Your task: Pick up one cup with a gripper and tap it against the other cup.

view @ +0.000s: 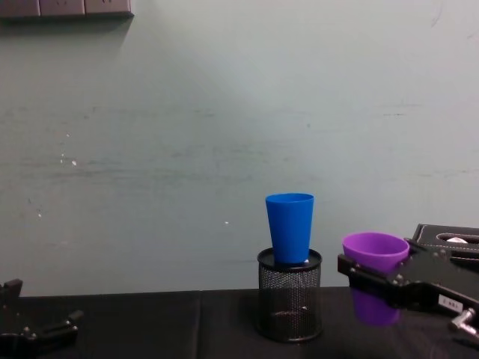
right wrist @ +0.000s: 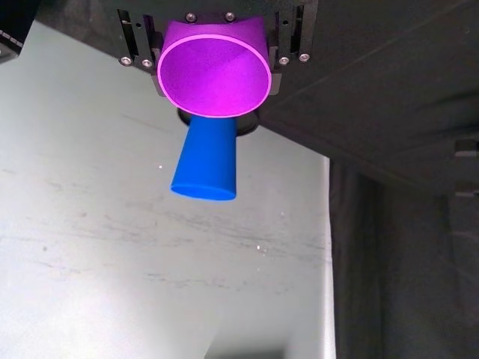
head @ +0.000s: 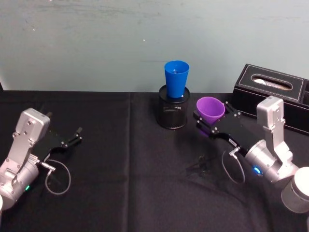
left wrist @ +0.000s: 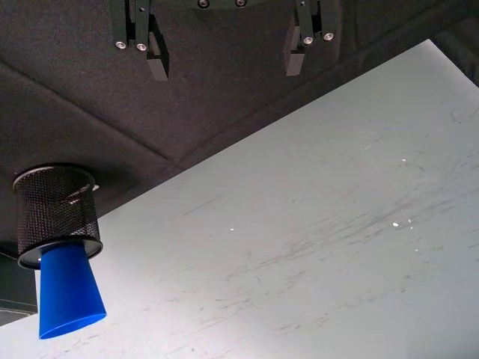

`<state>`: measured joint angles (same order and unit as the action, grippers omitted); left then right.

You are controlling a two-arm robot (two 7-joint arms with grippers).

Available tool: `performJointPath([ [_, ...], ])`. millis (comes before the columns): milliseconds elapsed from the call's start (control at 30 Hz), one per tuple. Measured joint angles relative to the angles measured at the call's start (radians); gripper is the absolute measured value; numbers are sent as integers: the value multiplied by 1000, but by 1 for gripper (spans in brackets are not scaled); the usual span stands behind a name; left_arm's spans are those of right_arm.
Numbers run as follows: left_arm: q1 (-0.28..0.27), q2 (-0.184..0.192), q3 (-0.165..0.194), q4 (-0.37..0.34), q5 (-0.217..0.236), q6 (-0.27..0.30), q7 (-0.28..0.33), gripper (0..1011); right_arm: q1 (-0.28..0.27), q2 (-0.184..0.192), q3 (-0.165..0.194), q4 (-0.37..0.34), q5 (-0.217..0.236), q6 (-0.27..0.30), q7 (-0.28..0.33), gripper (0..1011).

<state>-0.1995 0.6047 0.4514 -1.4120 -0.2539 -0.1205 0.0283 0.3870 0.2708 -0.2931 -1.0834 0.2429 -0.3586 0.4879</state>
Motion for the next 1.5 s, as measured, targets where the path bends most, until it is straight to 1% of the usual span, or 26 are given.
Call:
performJointPath([
  [333, 0, 0, 0, 0, 0, 0, 0, 1011, 79, -10, 2, 82, 23, -19, 47, 747],
  [567, 0, 0, 0, 0, 0, 0, 0, 1011, 143, -27, -9, 159, 24, -42, 70, 747],
  [733, 0, 0, 0, 0, 0, 0, 0, 1011, 169, -40, -12, 194, 23, -59, 72, 747],
  [933, 0, 0, 0, 0, 0, 0, 0, 1011, 200, -63, -13, 240, 17, -75, 68, 747],
  [1033, 0, 0, 0, 0, 0, 0, 0, 1011, 218, -80, -12, 272, 17, -85, 65, 747],
  [1267, 0, 0, 0, 0, 0, 0, 0, 1011, 254, -104, -17, 321, 6, -109, 68, 747],
  [1500, 0, 0, 0, 0, 0, 0, 0, 1011, 276, -116, -21, 346, -5, -123, 73, 747],
])
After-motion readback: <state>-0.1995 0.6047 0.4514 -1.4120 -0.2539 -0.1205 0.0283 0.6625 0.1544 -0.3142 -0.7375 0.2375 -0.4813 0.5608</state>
